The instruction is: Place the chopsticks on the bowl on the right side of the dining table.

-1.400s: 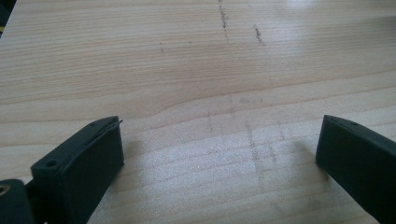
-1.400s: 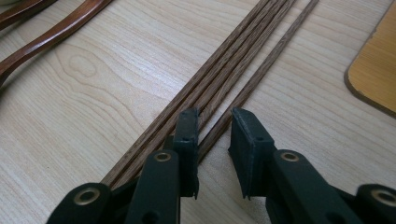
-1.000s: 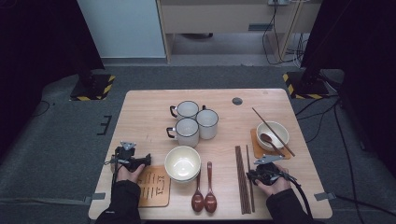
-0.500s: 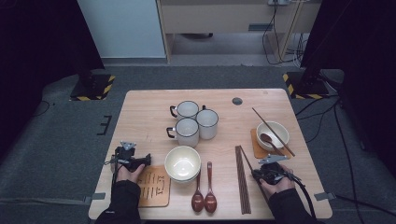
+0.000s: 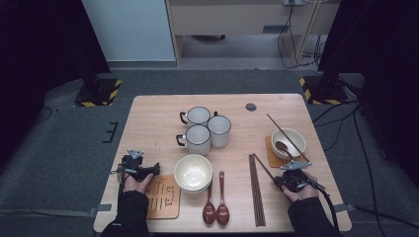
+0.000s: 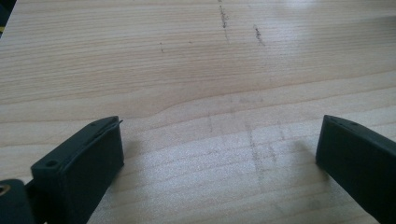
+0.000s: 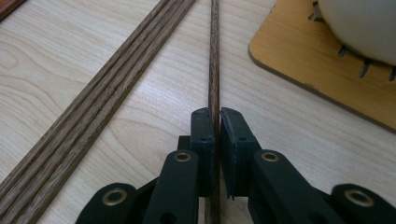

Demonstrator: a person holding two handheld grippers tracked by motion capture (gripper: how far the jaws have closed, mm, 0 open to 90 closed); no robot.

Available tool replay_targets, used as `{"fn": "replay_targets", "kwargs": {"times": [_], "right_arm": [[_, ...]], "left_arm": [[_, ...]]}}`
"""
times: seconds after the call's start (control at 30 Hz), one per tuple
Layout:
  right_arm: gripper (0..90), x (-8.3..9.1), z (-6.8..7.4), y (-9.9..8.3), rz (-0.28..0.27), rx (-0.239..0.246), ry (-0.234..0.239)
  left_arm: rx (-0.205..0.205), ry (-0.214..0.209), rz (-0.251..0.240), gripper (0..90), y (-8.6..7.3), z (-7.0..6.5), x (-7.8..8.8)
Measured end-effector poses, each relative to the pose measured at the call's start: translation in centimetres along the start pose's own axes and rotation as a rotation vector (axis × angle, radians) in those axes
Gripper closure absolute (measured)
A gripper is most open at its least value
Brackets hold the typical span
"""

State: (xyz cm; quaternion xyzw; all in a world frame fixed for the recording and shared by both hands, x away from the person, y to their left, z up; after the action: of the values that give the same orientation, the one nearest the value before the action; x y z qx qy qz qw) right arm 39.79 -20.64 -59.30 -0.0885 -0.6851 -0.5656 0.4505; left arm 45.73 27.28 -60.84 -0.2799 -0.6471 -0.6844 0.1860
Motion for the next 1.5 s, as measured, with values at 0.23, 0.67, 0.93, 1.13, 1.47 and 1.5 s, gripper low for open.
{"fn": "replay_targets", "kwargs": {"times": [0.23,0.67,0.93,1.13,1.47,1.5], "right_arm": [[84.2,-0.1,-0.2,0.0,0.003,0.018,-0.005],[77.0,0.4,-0.3,0.3,-0.030,0.003,-0.012],[75.9,1.4,-0.3,-0.1,-0.050,-0.017,-0.014],[76.6,1.3,-0.2,-0.7,-0.037,-0.026,-0.017],[79.5,0.8,-0.2,-1.2,-0.016,-0.029,-0.018],[79.8,0.8,-0.2,-1.2,-0.016,-0.030,-0.019]], "left_arm": [[0.000,0.000,0.000,0.0,0.0,0.0,0.0],[0.000,0.000,0.000,0.0,0.0,0.0,0.0],[0.000,0.000,0.000,0.0,0.0,0.0,0.0],[0.000,0.000,0.000,0.0,0.0,0.0,0.0],[0.000,0.000,0.000,0.0,0.0,0.0,0.0],[0.000,0.000,0.000,0.0,0.0,0.0,0.0]]}}
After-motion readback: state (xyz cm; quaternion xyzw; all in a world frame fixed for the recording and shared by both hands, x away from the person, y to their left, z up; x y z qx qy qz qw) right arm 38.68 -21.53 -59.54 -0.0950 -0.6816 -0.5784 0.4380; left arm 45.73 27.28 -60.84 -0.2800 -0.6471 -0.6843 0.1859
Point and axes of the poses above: each handheld gripper's, and its own axes: x roughly backward along the jaws, y roughly out of its top, z roughly to its left, the point moved 10 cm from there along -x, roughly forward along the jaws, and after that the axes turned 7 degrees about -z, right-handed, at the moved point
